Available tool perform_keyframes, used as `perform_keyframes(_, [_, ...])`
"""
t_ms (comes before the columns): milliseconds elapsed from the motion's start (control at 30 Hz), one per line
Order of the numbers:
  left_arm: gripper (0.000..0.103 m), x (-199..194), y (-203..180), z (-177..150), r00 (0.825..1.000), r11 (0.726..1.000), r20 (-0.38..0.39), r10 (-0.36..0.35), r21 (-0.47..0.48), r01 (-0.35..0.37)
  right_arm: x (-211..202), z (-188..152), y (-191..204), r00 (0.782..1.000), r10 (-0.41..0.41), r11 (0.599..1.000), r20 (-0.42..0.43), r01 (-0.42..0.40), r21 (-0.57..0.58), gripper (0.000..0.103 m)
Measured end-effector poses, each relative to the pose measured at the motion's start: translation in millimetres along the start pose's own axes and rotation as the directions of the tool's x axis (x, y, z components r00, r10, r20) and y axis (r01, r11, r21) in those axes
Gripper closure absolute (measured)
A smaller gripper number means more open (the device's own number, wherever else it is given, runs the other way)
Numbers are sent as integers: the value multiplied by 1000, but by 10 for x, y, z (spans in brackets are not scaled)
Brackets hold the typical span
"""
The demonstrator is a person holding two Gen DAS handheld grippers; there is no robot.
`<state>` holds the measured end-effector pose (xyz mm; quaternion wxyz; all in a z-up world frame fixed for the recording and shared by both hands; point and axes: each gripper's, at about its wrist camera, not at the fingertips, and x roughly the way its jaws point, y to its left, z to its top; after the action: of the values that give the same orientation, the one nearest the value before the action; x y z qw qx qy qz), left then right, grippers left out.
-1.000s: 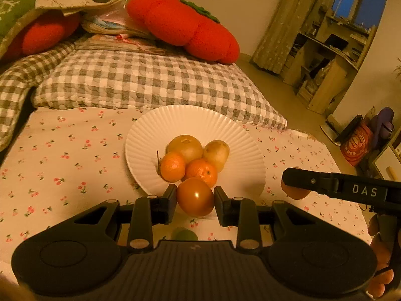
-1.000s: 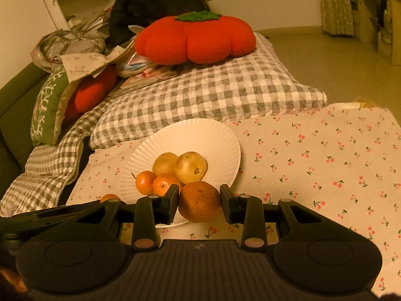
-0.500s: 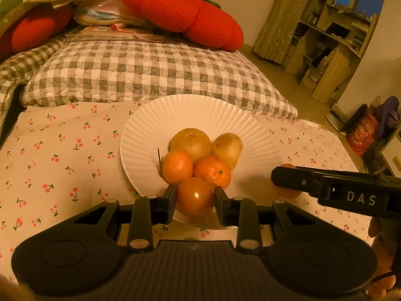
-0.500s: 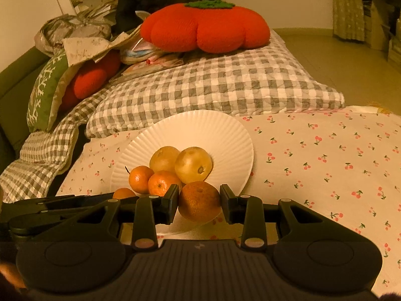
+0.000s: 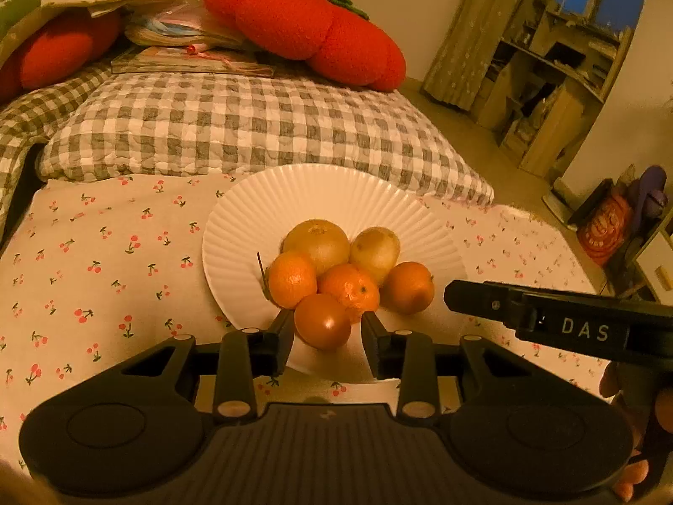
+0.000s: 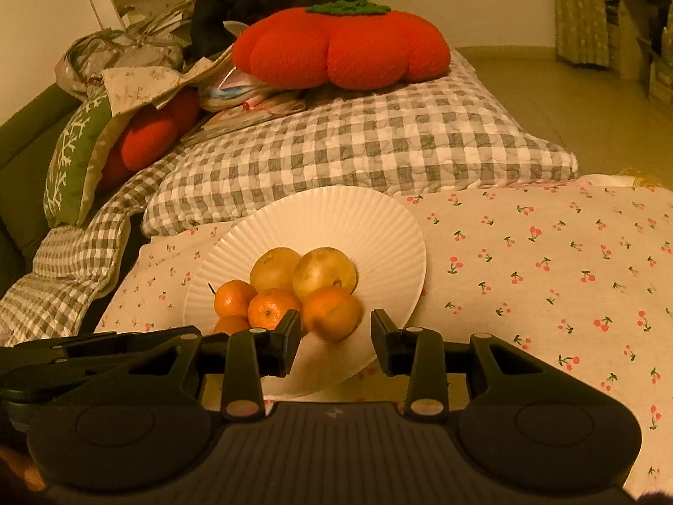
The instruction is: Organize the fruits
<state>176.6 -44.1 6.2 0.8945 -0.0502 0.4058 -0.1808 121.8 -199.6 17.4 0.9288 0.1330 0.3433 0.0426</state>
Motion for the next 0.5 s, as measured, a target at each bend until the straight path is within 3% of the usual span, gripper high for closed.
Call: perform_keyframes(500, [67,-410,183,65,999,996,36,32,-90,-29,-267,83,-29,999,15,998,42,-18,58,64])
